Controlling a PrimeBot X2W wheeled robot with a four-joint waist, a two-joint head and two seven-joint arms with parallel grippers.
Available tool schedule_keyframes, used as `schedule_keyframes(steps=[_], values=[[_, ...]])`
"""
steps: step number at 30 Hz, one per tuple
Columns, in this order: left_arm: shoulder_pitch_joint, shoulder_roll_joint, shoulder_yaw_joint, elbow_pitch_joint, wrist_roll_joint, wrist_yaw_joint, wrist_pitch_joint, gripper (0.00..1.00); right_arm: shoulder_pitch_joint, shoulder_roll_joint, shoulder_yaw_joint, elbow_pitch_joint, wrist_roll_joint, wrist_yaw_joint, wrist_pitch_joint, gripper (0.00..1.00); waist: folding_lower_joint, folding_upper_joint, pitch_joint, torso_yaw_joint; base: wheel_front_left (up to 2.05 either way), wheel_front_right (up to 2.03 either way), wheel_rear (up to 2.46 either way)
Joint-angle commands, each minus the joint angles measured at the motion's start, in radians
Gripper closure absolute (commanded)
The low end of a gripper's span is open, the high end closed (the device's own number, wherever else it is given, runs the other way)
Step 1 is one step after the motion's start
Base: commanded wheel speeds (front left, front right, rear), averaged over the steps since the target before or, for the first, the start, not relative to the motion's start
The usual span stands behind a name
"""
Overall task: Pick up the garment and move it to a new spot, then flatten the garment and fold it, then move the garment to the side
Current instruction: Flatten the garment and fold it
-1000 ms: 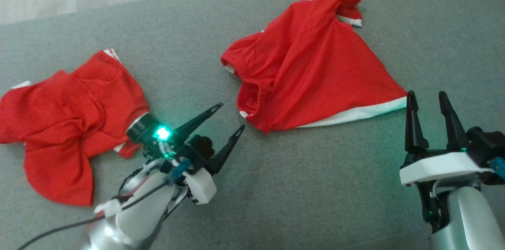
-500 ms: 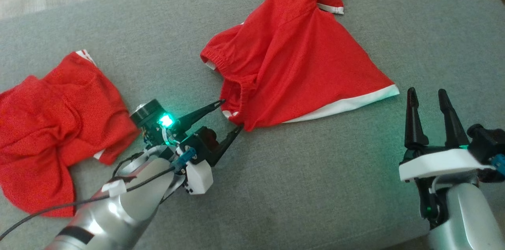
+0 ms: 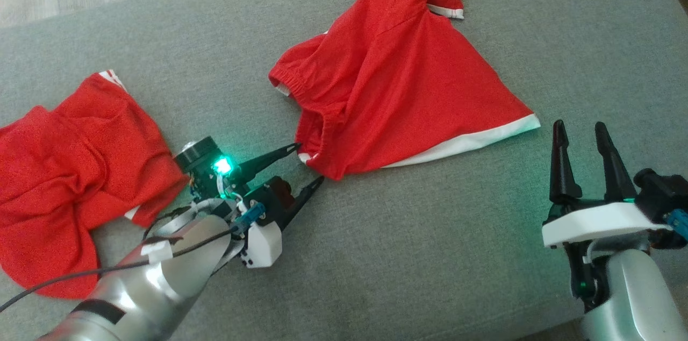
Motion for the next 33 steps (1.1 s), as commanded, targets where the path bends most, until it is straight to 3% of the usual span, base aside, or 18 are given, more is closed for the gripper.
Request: schedule_keyframes(steps=[1,19,20,22,33], values=[[-0.052,0.028,0.013,-0.006,-0.011,0.002,-0.009,0.0,-0.026,-0.004,0.026,-0.026,-0.005,-0.001,-0.009,0.0,0.0,0.0,-0.001,-0.001,0.0,0.0,0.0],[-0.079,0.021,-0.039,-0.011,-0.045,0.002,-0.013,0.0,-0.029,-0.004,0.029,-0.003,-0.008,-0.001,-0.008,0.0,0.0,0.0,-0.001,-0.012,0.0,0.0,0.0],[-0.077,0.021,-0.041,-0.014,-0.048,0.002,-0.013,0.21,-0.029,-0.004,0.029,-0.002,-0.01,-0.001,-0.007,0.0,0.0,0.0,-0.002,-0.011,0.0,0.0,0.0],[-0.071,0.021,-0.042,-0.008,-0.071,0.002,-0.013,1.0,-0.032,-0.004,0.031,0.0,-0.012,-0.001,-0.005,0.0,0.0,0.0,-0.003,-0.011,0.0,0.0,0.0],[-0.045,0.019,0.008,-0.034,-0.13,0.026,-0.014,1.0,-0.032,-0.004,0.034,-0.002,-0.031,-0.001,0.008,0.0,0.0,0.0,-0.009,0.002,0.0,0.0,0.0]])
